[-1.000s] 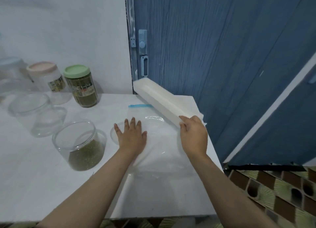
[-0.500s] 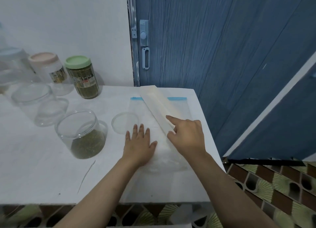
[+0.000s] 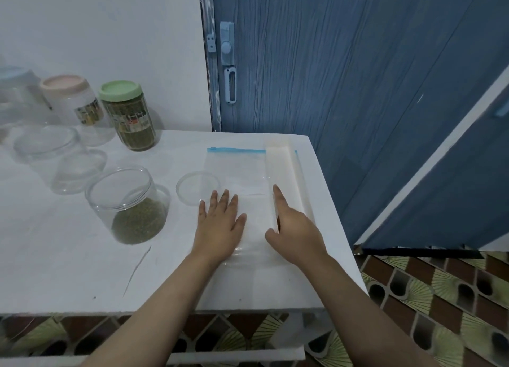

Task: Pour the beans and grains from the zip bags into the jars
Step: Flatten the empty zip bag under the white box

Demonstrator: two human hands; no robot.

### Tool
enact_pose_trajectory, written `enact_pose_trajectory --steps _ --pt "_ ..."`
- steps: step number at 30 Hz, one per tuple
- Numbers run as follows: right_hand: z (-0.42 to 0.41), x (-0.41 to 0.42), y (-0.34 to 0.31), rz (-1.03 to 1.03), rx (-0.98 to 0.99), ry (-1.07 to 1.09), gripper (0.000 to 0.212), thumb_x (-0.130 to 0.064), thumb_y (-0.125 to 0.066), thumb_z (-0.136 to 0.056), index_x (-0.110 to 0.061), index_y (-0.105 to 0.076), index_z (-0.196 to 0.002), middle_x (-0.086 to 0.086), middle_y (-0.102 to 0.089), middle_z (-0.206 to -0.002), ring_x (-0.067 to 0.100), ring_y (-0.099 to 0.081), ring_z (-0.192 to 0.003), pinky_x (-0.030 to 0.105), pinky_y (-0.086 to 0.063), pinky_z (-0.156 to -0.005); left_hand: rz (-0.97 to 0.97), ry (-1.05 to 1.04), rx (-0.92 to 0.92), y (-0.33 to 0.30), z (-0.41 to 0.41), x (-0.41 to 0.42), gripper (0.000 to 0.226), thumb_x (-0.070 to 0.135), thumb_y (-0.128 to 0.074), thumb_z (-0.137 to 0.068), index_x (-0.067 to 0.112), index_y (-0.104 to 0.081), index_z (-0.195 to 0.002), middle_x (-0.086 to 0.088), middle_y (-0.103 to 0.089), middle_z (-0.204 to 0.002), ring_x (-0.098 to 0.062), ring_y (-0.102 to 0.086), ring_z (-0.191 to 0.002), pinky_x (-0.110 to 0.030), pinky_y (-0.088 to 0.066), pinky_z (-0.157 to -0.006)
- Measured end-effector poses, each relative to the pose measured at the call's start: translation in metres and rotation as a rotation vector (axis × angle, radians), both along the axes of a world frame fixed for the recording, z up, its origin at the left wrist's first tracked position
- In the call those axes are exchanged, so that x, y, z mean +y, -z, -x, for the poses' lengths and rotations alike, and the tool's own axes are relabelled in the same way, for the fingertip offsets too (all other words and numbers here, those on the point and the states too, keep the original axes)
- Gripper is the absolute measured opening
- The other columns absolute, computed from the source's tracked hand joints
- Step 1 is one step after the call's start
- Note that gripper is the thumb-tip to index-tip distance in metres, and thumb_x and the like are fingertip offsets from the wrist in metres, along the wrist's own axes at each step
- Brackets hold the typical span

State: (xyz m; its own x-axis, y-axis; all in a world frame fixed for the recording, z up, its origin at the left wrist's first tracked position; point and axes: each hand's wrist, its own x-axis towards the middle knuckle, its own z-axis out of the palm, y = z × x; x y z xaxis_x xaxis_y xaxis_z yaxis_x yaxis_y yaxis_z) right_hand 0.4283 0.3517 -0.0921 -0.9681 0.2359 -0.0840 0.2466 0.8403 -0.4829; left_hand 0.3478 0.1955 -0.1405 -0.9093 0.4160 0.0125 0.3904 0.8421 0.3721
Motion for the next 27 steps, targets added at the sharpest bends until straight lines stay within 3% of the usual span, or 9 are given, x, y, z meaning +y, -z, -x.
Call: enact_pose_trajectory --steps 2,4,7,12,16,19,23,27 --pt "0.0 -0.002 -0.001 -0.038 0.116 -0.006 0.078 -0.037 -0.053 -0.095 -0.03 -0.01 -0.159 -0.004 -0.052 -0.118 0.016 -0.052 -0.108 0.032 -0.048 -0.084 -0.239 -0.017 -0.017 -0.008 -0.003 -0.005 0.054 0.033 -0.034 -0.106 0.019 -0.023 -0.157 0.0 -0.011 -0.166 -0.019 0.001 -0.154 -0.038 0.0 -0.124" --pt "0.004 -0.008 -0.006 -0.06 0.241 -0.024 0.066 -0.038 -0.053 -0.096 -0.028 -0.027 -0.156 -0.005 -0.049 -0.127 0.016 -0.048 -0.116 0.032 -0.043 -0.098 -0.374 -0.038 0.02 -0.02 -0.006 -0.012 0.051 0.025 -0.04 -0.105 0.019 -0.029 -0.155 0.001 -0.017 -0.165 -0.019 -0.005 -0.153 -0.035 -0.007 -0.124" --pt "0.019 -0.027 -0.018 0.042 0.34 -0.077 0.057 -0.032 -0.054 -0.097 -0.026 -0.038 -0.151 -0.003 -0.051 -0.13 0.016 -0.049 -0.119 0.035 -0.042 -0.104 -0.467 -0.077 0.129 -0.04 -0.008 -0.027 0.049 0.016 -0.044 -0.103 0.016 -0.036 -0.151 0.0 -0.025 -0.162 -0.022 -0.013 -0.152 -0.043 -0.014 -0.124" --pt "0.063 -0.062 -0.041 0.001 0.251 -0.153 0.058 -0.033 -0.051 -0.1 -0.026 -0.033 -0.154 0.0 -0.042 -0.145 0.02 -0.042 -0.131 0.034 -0.037 -0.109 -0.576 -0.082 0.314 -0.079 -0.006 -0.066 0.05 0.018 -0.042 -0.096 0.011 -0.047 -0.145 -0.004 -0.038 -0.156 -0.022 -0.022 -0.15 -0.044 -0.02 -0.122" --pt "0.106 -0.093 -0.048 -0.039 0.172 -0.131 0.056 -0.031 -0.05 -0.1 -0.024 -0.033 -0.153 0.005 -0.037 -0.149 0.026 -0.037 -0.134 0.037 -0.035 -0.107 -0.507 -0.067 0.35 -0.099 0.003 -0.096 0.049 0.02 -0.041 -0.095 0.012 -0.05 -0.143 -0.004 -0.041 -0.154 -0.024 -0.025 -0.149 -0.043 -0.011 -0.124" --pt "0.134 -0.113 -0.044 -0.101 0.01 -0.146 0.06 -0.027 -0.05 -0.098 -0.028 -0.029 -0.154 0.005 -0.029 -0.154 0.028 -0.03 -0.138 0.039 -0.033 -0.108 -0.352 -0.072 0.332 -0.107 0.018 -0.122 0.049 0.024 -0.04 -0.095 0.013 -0.051 -0.142 -0.006 -0.043 -0.153 -0.029 -0.03 -0.147 -0.042 -0.001 -0.121" --pt "0.156 -0.129 -0.031 -0.187 -0.285 -0.32 0.077 -0.027 -0.054 -0.093 -0.038 -0.013 -0.157 0.002 -0.003 -0.165 0.032 -0.005 -0.15 0.049 -0.022 -0.116 -0.167 -0.109 0.269 -0.111 0.034 -0.146 0.043 0.022 -0.046 -0.101 0.019 -0.048 -0.144 -0.002 -0.041 -0.155 -0.023 -0.03 -0.146 -0.049 0.002 -0.121" --pt "0.172 -0.134 -0.006 -0.274 -0.404 -0.342 0.101 -0.046 -0.063 -0.08 -0.05 0.005 -0.153 -0.003 0.011 -0.166 0.037 0.003 -0.151 0.057 -0.019 -0.118 -0.076 -0.099 0.214 -0.103 0.042 -0.159 0.047 0.027 -0.04 -0.102 0.021 -0.042 -0.148 0.004 -0.035 -0.158 -0.015 -0.025 -0.147 -0.045 -0.001 -0.122"
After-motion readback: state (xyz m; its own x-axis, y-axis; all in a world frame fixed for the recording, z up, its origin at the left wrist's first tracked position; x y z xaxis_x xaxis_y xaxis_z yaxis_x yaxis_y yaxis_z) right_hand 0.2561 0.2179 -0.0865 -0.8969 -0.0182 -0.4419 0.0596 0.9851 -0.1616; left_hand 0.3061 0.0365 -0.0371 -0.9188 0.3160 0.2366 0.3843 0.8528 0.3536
